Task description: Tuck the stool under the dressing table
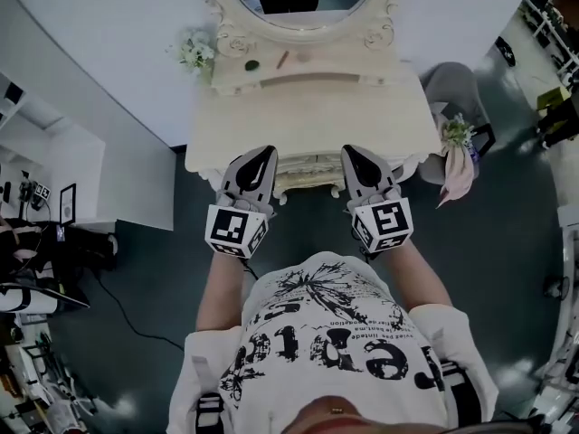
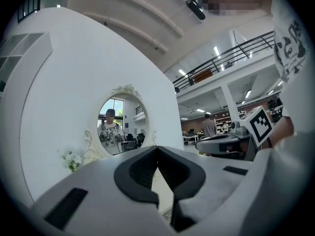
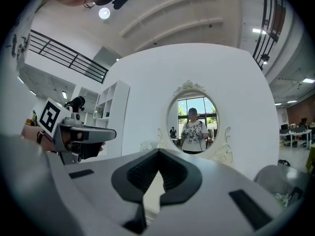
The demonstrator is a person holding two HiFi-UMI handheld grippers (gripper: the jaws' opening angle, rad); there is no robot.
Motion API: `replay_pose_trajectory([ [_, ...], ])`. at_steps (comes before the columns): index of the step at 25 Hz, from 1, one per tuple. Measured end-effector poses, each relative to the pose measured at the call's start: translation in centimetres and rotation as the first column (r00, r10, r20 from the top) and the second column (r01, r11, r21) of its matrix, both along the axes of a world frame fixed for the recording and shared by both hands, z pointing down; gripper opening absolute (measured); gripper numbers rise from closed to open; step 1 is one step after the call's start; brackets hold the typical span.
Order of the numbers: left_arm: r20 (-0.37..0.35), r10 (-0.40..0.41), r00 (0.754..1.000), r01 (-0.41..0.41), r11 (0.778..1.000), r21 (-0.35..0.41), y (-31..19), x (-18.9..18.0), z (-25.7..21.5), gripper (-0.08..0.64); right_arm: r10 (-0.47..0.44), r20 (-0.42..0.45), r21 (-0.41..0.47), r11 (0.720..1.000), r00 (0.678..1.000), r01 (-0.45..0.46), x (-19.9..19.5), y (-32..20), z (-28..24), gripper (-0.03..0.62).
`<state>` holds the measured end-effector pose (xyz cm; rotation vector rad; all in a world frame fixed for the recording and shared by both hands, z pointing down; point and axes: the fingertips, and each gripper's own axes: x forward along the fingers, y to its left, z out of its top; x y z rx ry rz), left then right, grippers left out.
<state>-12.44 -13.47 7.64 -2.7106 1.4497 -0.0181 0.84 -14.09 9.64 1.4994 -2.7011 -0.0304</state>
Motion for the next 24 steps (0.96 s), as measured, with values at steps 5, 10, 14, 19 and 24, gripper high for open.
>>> replay_pose_trajectory([
  [5,-0.012,0.01,1.0,-0.01,1.0,0.007,-0.1,0.8,-0.3,0.02,0.009,0.002,-0.005,1.0,1.0,-0.009,0.4,0.0,0.1,0.017],
  [10,-0.003,0.017,1.0,-0.017,1.0,0.004,0.1,1.6,-0.1,0.02,0.025,0.017,-0.017,1.0,1.0,-0.025,1.4,-0.1,0.2,0.017],
  [14,0.001,0.013,1.0,-0.013,1.0,0.005,0.1,1.7,-0.3,0.02,0.036,0.037,-0.026,0.999,0.999,-0.035,2.0,-0.1,0.2,0.017],
  [19,-0.017,-0.005,1.0,0.005,1.0,0.011,0.1,1.4,-0.5,0.02,0.031,0.034,-0.02,0.999,0.999,-0.031,2.2,0.0,0.3,0.017],
  [24,-0.009,-0.012,1.0,0.013,1.0,0.01,0.3,1.3,-0.6,0.02,0.024,0.047,-0.028,0.999,0.999,-0.023,2.1,0.3,0.5,0.017],
])
